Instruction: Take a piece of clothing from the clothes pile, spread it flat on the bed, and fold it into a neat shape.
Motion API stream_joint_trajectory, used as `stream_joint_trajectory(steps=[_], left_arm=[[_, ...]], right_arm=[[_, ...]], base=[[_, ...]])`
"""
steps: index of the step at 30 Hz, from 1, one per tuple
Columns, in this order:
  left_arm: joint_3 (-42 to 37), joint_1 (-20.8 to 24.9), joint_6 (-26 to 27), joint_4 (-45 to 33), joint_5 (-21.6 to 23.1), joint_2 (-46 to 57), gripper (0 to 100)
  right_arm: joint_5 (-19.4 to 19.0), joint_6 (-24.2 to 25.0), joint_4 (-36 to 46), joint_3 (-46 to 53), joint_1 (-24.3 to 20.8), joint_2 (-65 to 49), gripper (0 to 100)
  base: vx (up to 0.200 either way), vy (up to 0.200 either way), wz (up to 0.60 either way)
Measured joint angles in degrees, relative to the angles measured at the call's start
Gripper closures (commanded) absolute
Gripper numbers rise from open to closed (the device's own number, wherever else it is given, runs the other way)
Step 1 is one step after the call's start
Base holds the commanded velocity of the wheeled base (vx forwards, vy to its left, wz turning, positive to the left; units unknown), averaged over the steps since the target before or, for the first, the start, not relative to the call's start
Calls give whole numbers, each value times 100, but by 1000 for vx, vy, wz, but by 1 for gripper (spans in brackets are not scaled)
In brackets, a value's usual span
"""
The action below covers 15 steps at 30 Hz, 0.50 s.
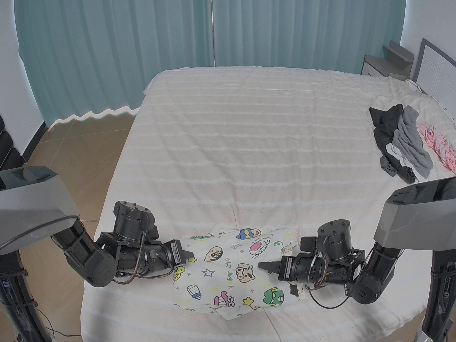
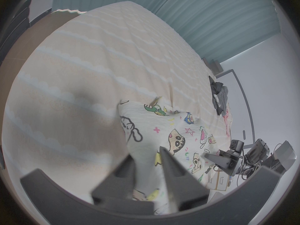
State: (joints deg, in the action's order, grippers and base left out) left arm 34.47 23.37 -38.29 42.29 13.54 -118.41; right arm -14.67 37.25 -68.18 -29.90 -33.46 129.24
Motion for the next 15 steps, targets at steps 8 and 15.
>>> stream_joint_trajectory(steps=[8,15], left_arm=[[-229,-85,11,46,-20,-150,0],[-678,-195,160,112,9,-124,0]], right_arm=[[6,0,11,240,26,-33,0],[20,-12,20,529,65,-88,0]], base=[[0,0,0],[0,0,0]])
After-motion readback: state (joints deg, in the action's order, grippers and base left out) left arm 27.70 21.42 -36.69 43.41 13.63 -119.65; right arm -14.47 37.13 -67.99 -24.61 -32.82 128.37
